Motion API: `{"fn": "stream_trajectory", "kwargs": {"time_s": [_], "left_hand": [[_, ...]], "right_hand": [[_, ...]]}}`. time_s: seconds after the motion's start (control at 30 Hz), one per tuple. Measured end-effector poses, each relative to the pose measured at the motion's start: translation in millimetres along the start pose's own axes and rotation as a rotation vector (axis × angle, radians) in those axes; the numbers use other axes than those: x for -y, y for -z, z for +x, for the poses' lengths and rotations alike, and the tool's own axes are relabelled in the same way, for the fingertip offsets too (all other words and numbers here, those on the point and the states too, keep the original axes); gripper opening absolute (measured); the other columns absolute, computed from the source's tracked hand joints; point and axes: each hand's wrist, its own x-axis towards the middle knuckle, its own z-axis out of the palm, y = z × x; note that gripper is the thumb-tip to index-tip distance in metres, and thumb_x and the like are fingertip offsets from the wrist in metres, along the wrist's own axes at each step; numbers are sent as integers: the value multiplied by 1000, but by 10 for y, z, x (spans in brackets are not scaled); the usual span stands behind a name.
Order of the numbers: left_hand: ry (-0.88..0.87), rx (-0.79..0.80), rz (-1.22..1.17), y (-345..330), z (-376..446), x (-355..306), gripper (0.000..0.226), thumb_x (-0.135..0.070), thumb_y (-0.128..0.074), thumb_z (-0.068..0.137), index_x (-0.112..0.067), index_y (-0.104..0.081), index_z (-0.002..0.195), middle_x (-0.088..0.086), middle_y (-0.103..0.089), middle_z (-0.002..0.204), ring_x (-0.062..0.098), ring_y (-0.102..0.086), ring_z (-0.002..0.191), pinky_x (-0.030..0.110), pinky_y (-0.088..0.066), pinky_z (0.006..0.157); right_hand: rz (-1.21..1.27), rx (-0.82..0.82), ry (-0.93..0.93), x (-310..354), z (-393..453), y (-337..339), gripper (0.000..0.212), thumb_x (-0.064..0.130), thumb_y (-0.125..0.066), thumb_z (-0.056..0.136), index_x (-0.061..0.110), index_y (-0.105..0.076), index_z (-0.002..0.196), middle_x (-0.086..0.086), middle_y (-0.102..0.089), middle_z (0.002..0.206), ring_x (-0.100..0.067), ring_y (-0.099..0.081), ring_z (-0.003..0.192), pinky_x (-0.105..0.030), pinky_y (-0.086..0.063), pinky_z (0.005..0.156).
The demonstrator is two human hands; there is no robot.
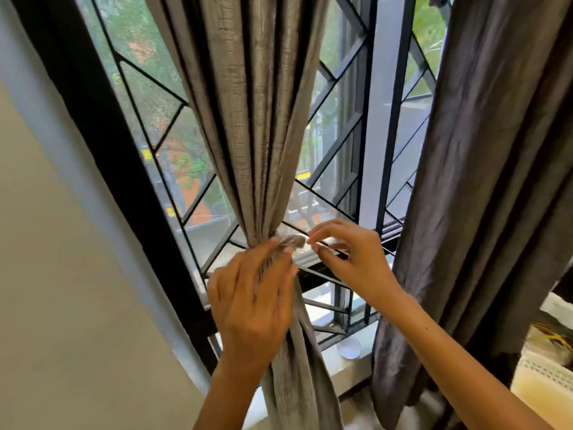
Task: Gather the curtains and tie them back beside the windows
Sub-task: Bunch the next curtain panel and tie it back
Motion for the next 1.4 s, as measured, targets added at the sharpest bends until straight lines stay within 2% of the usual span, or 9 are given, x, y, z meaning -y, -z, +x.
{"fn": "stream_trajectory", "kwargs": {"time_s": [0.17,0.27,0.5,0.67,0.83,1.03,1.27,1.33,1.4], "left_hand": [[35,177,-270,-473,263,-531,13,-5,-63,88,-7,-70,98,8,-68,104,25,-58,98,38,-45,85],[119,236,-399,-843,554,-864,11,-8,-61,89,-9,-68,97,5,-65,103,23,-55,98,35,-44,84],[246,74,-520,-1778,1826,-1718,10,-14,-64,83,-14,-66,92,-2,-64,91,22,-56,87,21,-33,78],[229,-66,-528,-2082,3050,-2135,30,-36,-54,87,-11,-65,98,3,-65,93,27,-58,91,39,-46,80],[131,-128,-359,-2128,4084,-2501,42,-45,-52,91,-9,-58,112,12,-59,109,30,-49,108,39,-43,87],[158,-56,42,-2091,5084,-2788,71,-56,-56,84,-3,-38,128,19,-44,130,35,-38,120,40,-36,96],[250,184,316,-2103,5658,-2881,82,-41,-46,96,5,0,146,31,-17,149,39,-14,139,45,-34,102],[261,209,326,-2133,5747,-2824,79,-34,-48,97,4,1,146,31,-21,147,38,-18,137,42,-39,96],[241,204,305,-2158,5823,-2724,76,-27,-50,97,3,-1,147,32,-30,140,36,-28,130,40,-43,92]], "right_hand": [[-43,-169,-38,-162,-21,606,14,1,-70,82,12,-72,90,2,-70,89,-4,-66,84,-19,-56,69],[-53,-267,-63,-302,48,1140,10,2,-69,83,9,-72,90,2,-71,88,-7,-67,81,-19,-55,69],[-119,-550,80,-461,682,2829,8,2,-67,84,5,-73,87,0,-72,83,-9,-68,76,-23,-53,68],[-24,-692,215,-293,1561,3977,8,8,-67,84,11,-74,86,0,-73,83,-15,-69,77,-39,-58,71],[99,-694,219,68,2364,4700,17,4,-62,86,17,-71,79,0,-72,80,-9,-67,72,-24,-53,59],[-111,-739,250,365,3097,5124,8,18,-65,87,19,-69,94,6,-69,86,-11,-66,86,-32,-54,77],[-353,-603,148,707,3680,5217,66,48,-63,86,13,-41,138,-9,-54,132,-26,-51,122,-36,-41,95],[-285,-527,112,824,3829,5182,80,52,-65,83,10,-32,143,-11,-49,138,-30,-48,126,-39,-42,99],[-264,-518,80,928,3961,5195,79,45,-70,82,9,-33,142,-11,-52,134,-30,-51,121,-40,-45,96]]}}
